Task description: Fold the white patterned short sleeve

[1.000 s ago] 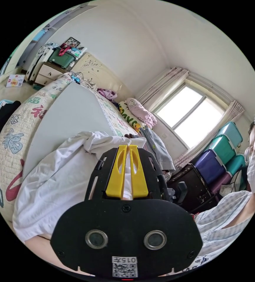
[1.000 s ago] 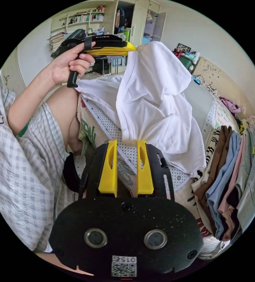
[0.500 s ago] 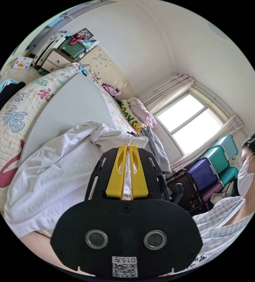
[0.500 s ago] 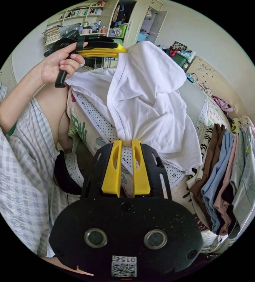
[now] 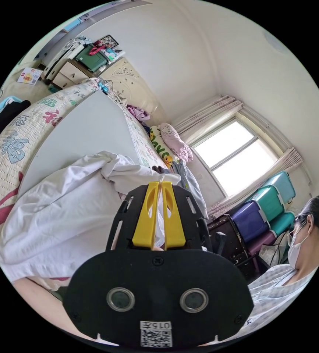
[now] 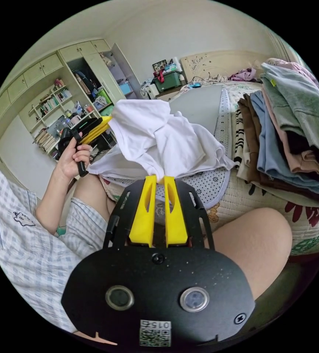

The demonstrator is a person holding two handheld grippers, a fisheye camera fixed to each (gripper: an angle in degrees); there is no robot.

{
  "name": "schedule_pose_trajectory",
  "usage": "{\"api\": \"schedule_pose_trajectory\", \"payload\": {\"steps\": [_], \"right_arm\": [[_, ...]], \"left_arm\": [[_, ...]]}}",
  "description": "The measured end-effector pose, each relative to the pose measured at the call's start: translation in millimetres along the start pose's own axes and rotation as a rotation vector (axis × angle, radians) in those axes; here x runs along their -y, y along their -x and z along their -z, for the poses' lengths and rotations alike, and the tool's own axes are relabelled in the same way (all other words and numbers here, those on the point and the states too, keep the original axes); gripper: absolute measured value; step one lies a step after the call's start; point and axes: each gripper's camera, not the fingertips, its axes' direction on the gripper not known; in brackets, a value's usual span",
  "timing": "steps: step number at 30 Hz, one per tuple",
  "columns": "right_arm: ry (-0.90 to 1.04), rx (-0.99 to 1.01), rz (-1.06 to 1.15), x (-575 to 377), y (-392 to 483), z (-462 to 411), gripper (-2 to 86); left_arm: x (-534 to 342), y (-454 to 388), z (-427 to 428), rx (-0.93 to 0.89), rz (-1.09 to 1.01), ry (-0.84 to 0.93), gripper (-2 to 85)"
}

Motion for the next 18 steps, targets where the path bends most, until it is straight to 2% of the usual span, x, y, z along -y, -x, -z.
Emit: {"api": "schedule_pose_trajectory", "payload": {"steps": [7,11,15,18], "right_arm": [[-0.045,0.069,-0.045,-56.7,4.2,-7.2,4.3],[-0.106,0.110,-0.095,-87.9,6.4,-3.6,3.9],[-0.302,0.093,-0.138,-122.2,24.7,27.6,2.8],[-0.431,0.088,-0.086,-120.3,54.6,63.9,2.0]], "left_arm": [[-25.9,-6.8,20.0,0.056,0.013,0.003,-0.4],[-35.5,-9.5,33.4,0.021,0.031,-0.020,-0.4],[-41.8,-16.5,51.0,-0.113,0.053,-0.086,-0.5],[-39.1,-47.1,76.4,-0.189,-0.033,-0.194,-0.6]]}}
